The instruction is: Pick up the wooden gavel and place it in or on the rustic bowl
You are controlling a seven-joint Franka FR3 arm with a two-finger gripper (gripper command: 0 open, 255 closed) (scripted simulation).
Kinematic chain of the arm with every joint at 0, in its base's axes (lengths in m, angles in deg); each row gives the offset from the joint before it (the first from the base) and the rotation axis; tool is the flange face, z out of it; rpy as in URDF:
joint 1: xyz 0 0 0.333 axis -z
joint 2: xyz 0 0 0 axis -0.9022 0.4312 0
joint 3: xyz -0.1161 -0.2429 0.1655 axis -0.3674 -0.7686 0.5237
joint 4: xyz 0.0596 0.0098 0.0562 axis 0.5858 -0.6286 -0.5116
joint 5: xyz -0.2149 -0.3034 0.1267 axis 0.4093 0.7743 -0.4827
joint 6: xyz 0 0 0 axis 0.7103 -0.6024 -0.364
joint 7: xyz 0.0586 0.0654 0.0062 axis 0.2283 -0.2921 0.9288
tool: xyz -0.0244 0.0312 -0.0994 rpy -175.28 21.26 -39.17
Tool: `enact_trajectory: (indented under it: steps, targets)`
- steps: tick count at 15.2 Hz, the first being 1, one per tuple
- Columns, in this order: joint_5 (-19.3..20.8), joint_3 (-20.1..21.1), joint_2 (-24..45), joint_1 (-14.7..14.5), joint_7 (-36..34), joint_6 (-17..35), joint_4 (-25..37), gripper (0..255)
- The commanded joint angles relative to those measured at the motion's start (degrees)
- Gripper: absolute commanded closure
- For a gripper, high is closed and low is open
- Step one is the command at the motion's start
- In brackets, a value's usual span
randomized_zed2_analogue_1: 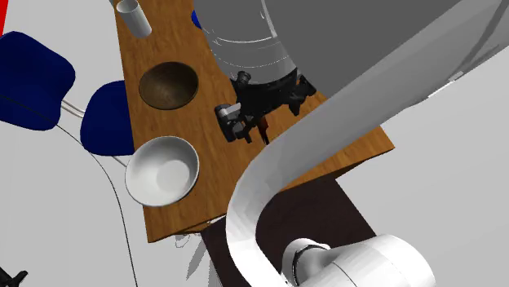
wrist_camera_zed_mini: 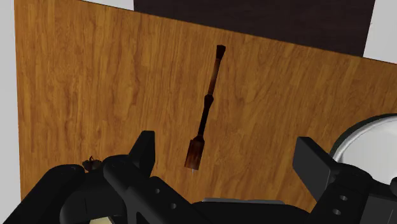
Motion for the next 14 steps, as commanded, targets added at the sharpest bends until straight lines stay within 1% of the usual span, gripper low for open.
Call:
enact_trajectory:
  steps: [1, 8, 11, 14]
  targets:
    - [0.0, 0.0, 0.0, 0.0, 0.0, 0.0, 0.0, 0]
    - [0.4, -3.0, -1.4, 0.7, 0.4, 15.6, -14.5, 0]
    - [0.8, -4.3, -0.2, 1.1, 0.7, 23.1, -19.7, 0]
    - [1.2, -5.7, 2.4, 1.7, 1.0, 31.2, -24.2, 0]
